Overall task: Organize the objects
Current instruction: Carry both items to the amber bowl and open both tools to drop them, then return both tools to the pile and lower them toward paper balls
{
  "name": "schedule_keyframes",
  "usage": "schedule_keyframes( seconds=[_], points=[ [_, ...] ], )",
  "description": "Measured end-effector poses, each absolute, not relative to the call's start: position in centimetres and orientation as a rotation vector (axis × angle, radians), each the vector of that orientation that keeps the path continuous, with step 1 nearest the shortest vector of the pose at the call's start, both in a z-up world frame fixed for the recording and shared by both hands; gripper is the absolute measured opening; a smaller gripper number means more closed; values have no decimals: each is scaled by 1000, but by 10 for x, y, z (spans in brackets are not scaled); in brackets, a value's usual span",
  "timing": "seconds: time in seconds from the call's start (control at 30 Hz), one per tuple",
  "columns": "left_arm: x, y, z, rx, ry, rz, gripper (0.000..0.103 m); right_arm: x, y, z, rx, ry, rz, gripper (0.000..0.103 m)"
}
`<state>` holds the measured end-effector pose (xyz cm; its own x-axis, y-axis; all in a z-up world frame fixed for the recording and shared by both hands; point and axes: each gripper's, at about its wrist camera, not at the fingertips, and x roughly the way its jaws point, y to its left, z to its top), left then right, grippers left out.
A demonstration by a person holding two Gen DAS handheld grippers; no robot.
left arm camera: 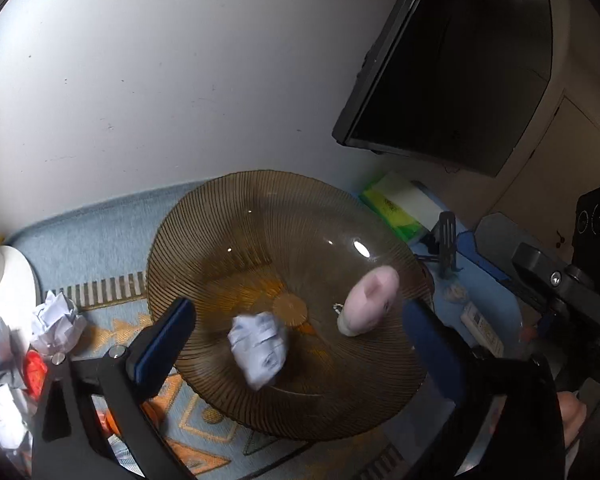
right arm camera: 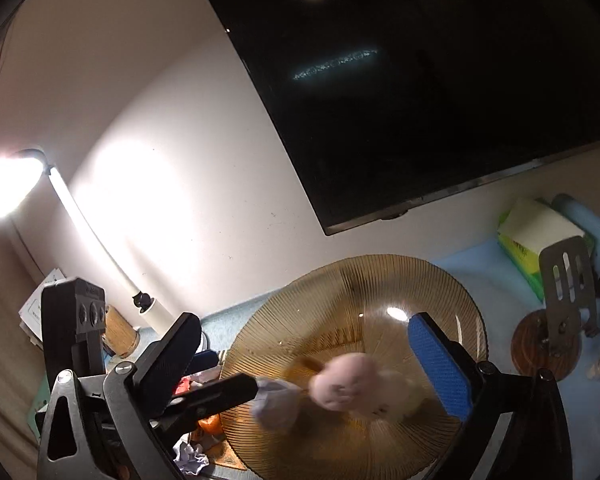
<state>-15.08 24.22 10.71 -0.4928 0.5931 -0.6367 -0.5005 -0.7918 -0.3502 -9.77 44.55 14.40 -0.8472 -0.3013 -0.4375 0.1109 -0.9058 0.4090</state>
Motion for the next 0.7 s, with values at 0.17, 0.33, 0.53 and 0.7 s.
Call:
schedule_keyframes(
  seconds=[0.17,0.33,0.53,0.7],
  points=[
    [-122,204,122,-1002,-122,2328,103,-82,434,159,687,-537,-2790,103],
    [-93,145,149,-968,-149,2406,103,-70,409,178,661,-546,-2746,103],
    [-59,58,171,-930,-132,2573,103,-51,357,189,668,-502,-2684,103],
    [-37,2,146,-1014,-79,2702,103,-40,303,168,753,-373,-2646,103]
  ],
)
